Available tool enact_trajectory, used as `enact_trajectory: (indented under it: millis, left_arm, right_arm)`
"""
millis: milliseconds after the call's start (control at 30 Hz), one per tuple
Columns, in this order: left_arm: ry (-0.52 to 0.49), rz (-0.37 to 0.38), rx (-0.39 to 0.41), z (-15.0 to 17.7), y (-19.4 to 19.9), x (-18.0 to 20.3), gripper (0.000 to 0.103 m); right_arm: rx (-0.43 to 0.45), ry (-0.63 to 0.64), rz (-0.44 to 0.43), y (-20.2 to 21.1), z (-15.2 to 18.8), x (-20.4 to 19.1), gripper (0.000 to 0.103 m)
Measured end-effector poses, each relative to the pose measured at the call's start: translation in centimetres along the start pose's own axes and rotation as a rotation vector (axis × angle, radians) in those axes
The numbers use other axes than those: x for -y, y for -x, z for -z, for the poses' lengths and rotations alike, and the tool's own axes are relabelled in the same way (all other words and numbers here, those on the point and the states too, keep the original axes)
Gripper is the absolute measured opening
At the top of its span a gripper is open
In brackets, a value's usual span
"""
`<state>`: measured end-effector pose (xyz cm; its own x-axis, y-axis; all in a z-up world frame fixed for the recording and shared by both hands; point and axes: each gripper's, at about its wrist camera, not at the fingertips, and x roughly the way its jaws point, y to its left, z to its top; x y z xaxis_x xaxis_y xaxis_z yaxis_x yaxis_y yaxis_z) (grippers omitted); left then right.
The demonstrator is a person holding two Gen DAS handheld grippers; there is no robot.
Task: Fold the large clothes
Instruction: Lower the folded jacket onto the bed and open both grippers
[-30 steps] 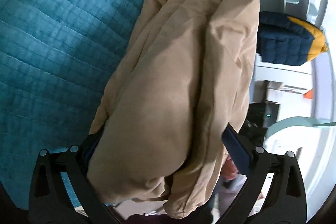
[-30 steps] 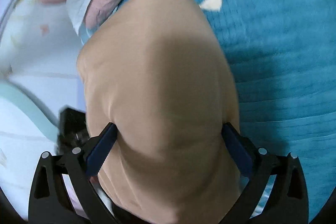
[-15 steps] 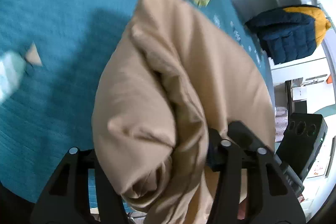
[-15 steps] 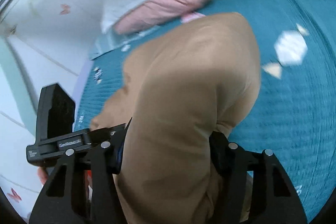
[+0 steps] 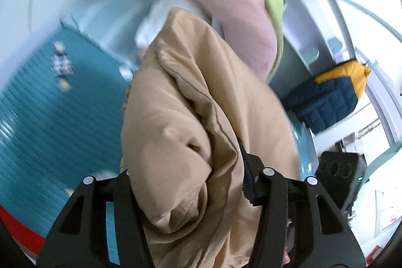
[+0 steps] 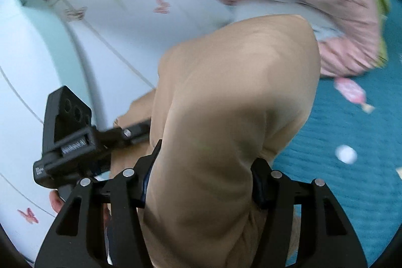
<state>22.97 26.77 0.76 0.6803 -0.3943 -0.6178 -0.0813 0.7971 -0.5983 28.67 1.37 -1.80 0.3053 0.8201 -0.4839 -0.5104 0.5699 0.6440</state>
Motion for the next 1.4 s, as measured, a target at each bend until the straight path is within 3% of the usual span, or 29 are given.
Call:
enact_trajectory:
  millis: [133, 167, 233, 267, 300, 333, 367, 400, 467, 567, 633, 700, 733, 767, 800, 867, 933, 1000, 1033, 1133, 1233, 1267, 1333, 1367, 1400]
  left_arm:
    - [-0.058, -0.090, 0.066, -4.2, 3.5, -1.7, 0.051]
    - [-0.057, -0.108, 0.064, -4.9, 3.4, -2.9, 0.052]
    - [-0.068, -0.133, 0.037, -5.5, 2.2, -5.9, 0.076]
    - [-0.066, -0.156, 0.034, -5.3, 0.9, -7.2, 0.091]
    - [-0.030, -0.249, 0.034, -4.5, -0.3, -9.6, 0.091]
    - [0.026, -0.346, 0.004, -3.7, -1.4, -12.2, 0.091]
    - [0.082, -0.393, -0.037, -2.6, -2.3, -14.4, 0.091]
    - [0.144, -0.378, -0.072, -1.1, -2.8, -16.9, 0.091]
    - [0.215, -0.361, -0.061, 1.5, -2.5, -20.2, 0.091]
    - [0.233, -0.367, -0.067, 3.5, -2.2, -21.7, 0.090]
    - [0.176, -0.348, -0.093, 4.3, -2.5, -21.1, 0.079]
    - [0.098, -0.353, -0.105, 4.2, -3.1, -19.6, 0.061]
    - [0.067, -0.333, -0.106, 4.4, -3.4, -18.6, 0.055]
    - [0.019, -0.286, -0.110, 4.4, -4.0, -17.1, 0.044]
    - [-0.007, -0.263, -0.115, 4.6, -4.5, -16.0, 0.036]
    - [-0.065, -0.235, -0.148, 4.7, -6.6, -14.3, 0.028]
    - [-0.103, -0.277, -0.201, 5.2, -9.4, -14.1, 0.017]
    - [-0.086, -0.386, -0.256, 5.5, -12.5, -16.0, 0.006]
    - [-0.027, -0.411, -0.282, 5.6, -14.0, -18.0, 0.006]
    - [0.081, -0.362, -0.275, 4.9, -14.1, -19.5, 0.006]
    - [-0.031, -0.409, -0.256, 4.5, -13.1, -17.4, 0.006]
    - [-0.061, -0.425, -0.240, 4.5, -12.5, -16.5, 0.007]
    - [-0.082, -0.444, -0.209, 4.4, -11.5, -15.1, 0.023]
    - [-0.090, -0.453, -0.193, 4.4, -10.9, -14.6, 0.051]
    - [-0.115, -0.478, -0.150, 4.4, -10.2, -13.6, 0.071]
  right_arm:
    - [0.010, 0.006, -0.068, -4.3, -1.0, -2.4, 0.057]
    - [0.009, 0.007, -0.050, -5.8, -0.9, -2.2, 0.066]
    - [-0.040, 0.030, 0.089, -9.7, -0.1, -0.9, 0.084]
    - [-0.081, 0.028, 0.168, -11.2, 0.6, -0.1, 0.085]
    - [-0.191, 0.011, 0.274, -13.7, 1.8, 1.6, 0.085]
    - [-0.269, -0.007, 0.316, -15.1, 2.6, 2.5, 0.085]
    - [-0.332, -0.029, 0.337, -16.0, 3.6, 3.7, 0.085]
    - [-0.342, -0.039, 0.357, -16.0, 4.7, 4.8, 0.085]
    - [-0.277, -0.020, 0.398, -14.8, 5.6, 5.3, 0.085]
    - [-0.234, 0.061, 0.421, -13.7, 5.5, 4.3, 0.085]
    - [-0.213, 0.154, 0.463, -13.6, 5.1, 3.0, 0.077]
    - [-0.226, 0.225, 0.513, -14.5, 4.7, 2.4, 0.064]
    - [-0.251, 0.236, 0.531, -15.0, 4.8, 2.5, 0.051]
    - [-0.280, 0.220, 0.528, -15.6, 5.1, 2.9, 0.042]
    - [-0.296, 0.195, 0.513, -15.6, 5.5, 3.5, 0.040]
    - [-0.349, 0.120, 0.484, -17.1, 6.2, 4.2, 0.033]
    - [-0.385, 0.104, 0.479, -18.9, 6.7, 4.5, 0.032]
    - [-0.422, 0.089, 0.481, -21.0, 7.3, 5.0, 0.032]
    - [-0.437, 0.071, 0.477, -21.7, 7.5, 5.4, 0.032]
    - [-0.448, 0.081, 0.486, -22.3, 7.5, 5.2, 0.032]
    - [-0.438, 0.091, 0.456, -21.0, 7.0, 4.5, 0.034]
    - [-0.429, 0.079, 0.445, -20.3, 6.8, 4.3, 0.034]
    - [-0.392, 0.063, 0.415, -18.7, 6.3, 3.7, 0.034]
    - [-0.378, 0.067, 0.406, -18.1, 6.1, 3.3, 0.034]
    - [-0.368, 0.079, 0.402, -17.5, 6.0, 2.8, 0.034]
